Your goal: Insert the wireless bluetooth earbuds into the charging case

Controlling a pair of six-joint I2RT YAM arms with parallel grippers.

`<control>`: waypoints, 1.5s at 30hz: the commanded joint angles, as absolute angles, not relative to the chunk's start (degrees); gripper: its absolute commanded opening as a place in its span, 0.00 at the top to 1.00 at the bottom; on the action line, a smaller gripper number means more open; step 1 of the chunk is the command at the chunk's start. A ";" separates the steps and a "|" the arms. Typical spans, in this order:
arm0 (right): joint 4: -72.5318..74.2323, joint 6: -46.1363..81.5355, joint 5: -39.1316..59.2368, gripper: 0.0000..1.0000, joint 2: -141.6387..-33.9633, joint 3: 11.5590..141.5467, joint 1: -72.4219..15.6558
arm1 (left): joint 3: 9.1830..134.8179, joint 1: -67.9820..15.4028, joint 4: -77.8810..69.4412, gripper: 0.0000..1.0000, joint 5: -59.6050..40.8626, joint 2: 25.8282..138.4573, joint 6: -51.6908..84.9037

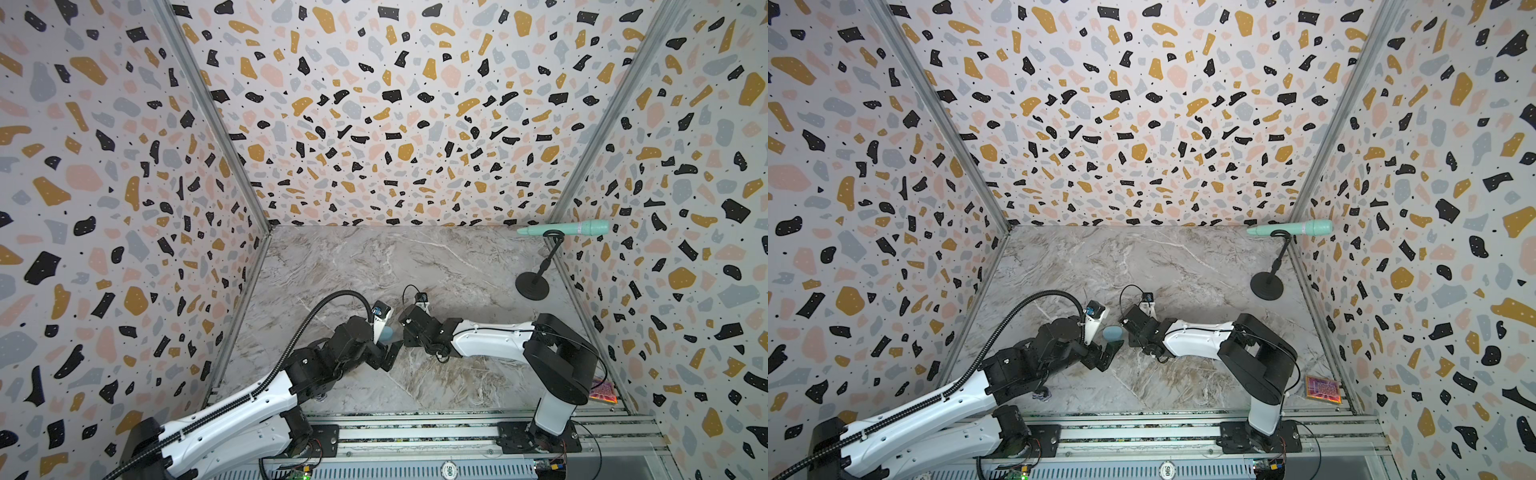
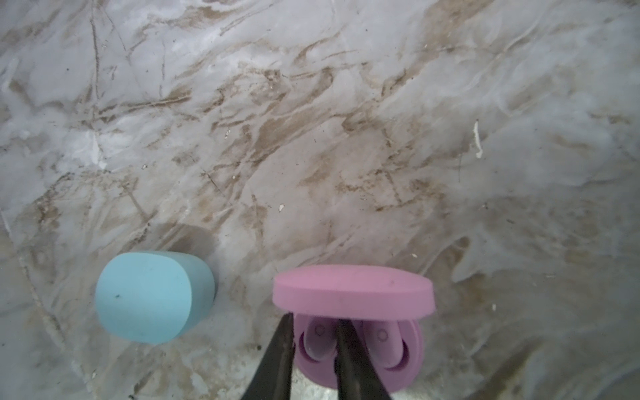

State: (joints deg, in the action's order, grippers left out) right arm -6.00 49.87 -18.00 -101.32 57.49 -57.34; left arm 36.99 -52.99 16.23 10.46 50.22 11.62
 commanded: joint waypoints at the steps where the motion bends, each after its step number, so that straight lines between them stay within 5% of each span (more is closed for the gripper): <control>1: -8.10 50.07 -18.36 0.76 -99.87 59.41 -57.73 | 36.60 -52.73 14.66 0.00 10.02 49.92 11.87; 20: -10.82 50.41 -18.56 0.68 -88.73 57.35 -59.33 | 36.69 -52.73 14.54 0.00 9.96 50.33 11.86; 28: -9.97 46.52 -17.54 0.24 -80.95 54.01 -56.79 | 36.70 -52.73 14.77 0.00 10.50 50.86 11.86; 35: -3.37 36.27 -6.69 0.01 -78.10 51.99 -52.42 | 36.78 -52.73 14.90 0.00 10.88 51.33 11.84; 45: 0.48 25.44 5.67 0.01 -82.70 54.18 -44.22 | 36.70 -52.69 15.00 0.00 12.03 51.52 11.83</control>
